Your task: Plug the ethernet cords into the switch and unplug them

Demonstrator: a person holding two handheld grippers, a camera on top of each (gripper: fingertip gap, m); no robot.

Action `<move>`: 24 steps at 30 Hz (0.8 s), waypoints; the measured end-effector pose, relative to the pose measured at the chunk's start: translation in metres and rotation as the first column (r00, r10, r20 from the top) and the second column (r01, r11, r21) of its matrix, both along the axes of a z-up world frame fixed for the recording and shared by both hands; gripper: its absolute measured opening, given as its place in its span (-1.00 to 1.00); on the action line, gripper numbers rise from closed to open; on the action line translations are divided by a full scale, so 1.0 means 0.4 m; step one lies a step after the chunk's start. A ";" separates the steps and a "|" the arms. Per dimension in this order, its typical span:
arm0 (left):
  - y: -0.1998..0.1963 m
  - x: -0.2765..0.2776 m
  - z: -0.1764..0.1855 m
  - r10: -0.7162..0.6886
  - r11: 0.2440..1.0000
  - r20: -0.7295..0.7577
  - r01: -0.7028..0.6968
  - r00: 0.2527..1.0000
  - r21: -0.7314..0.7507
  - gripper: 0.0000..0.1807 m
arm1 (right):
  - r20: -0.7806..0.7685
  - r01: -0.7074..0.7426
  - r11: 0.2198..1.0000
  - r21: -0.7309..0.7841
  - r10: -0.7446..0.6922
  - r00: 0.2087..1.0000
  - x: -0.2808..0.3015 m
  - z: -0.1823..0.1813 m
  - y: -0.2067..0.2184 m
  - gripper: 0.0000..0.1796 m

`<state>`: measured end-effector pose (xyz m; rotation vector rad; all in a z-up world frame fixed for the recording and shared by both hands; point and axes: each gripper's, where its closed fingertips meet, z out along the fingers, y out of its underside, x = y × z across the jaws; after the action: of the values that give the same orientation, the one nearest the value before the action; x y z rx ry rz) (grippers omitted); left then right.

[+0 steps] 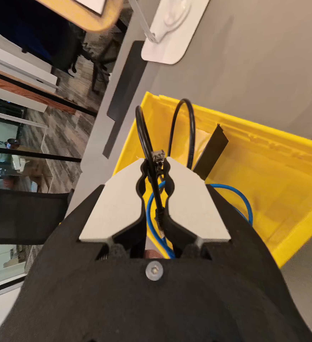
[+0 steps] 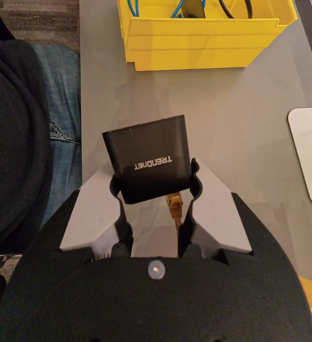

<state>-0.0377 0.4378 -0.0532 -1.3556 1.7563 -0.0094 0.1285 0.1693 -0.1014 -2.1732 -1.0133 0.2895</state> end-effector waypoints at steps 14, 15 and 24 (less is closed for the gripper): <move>-0.093 0.000 0.338 0.037 0.962 0.165 -0.080 0.986 0.260 -0.87 | 0.000 0.018 0.999 0.041 -0.018 1.000 0.005 0.026 -0.013 -0.16; -0.112 0.006 0.339 0.020 0.968 0.156 -0.058 0.988 0.242 -0.87 | -0.001 0.019 0.999 0.043 -0.019 1.000 0.006 0.027 -0.015 -0.16; -0.027 0.015 0.264 0.162 0.965 0.535 -0.022 0.829 -0.260 -0.87 | -0.011 0.026 0.997 0.073 -0.025 1.000 0.007 0.046 -0.024 -0.16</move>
<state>-0.0317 0.4272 0.0526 -1.4296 1.2183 -0.5334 0.1312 0.1596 -0.0830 -2.1155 -0.9754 0.2478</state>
